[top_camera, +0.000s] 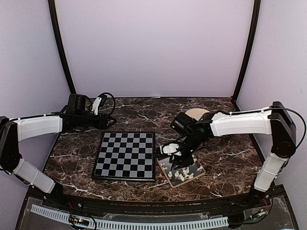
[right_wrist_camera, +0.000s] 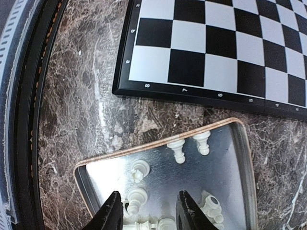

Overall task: Set up the chess pieces on the board
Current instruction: Pick up the bishop from the storage box.

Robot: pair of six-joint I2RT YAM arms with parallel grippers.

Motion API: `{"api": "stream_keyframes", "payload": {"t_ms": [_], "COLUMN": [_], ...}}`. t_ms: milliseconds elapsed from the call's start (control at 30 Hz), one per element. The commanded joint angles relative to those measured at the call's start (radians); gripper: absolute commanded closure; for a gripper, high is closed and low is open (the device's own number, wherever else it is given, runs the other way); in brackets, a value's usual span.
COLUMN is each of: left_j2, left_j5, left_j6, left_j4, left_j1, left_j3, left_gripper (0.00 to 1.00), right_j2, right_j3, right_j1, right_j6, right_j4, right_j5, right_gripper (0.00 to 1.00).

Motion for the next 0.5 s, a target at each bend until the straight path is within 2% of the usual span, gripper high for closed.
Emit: {"api": "stream_keyframes", "payload": {"t_ms": [0, 267, 467], "left_j2": [-0.023, -0.018, -0.021], "left_j5": [-0.02, -0.028, -0.037], "left_j6": [0.023, 0.028, 0.029], "left_j4": [0.015, 0.002, -0.004], "left_j1": [-0.004, -0.004, -0.003], "left_j3": [0.019, 0.026, 0.03], "left_gripper": [0.45, 0.44, 0.44], "right_j2": [0.032, 0.03, 0.032], "right_j3": [-0.01, -0.016, -0.055], "right_j1": [0.021, 0.027, 0.03], "right_j6": [-0.049, -0.066, -0.071], "right_j4": [-0.033, -0.056, -0.072], "right_j5": [0.05, 0.056, 0.046], "right_gripper": [0.6, 0.59, 0.65]}}
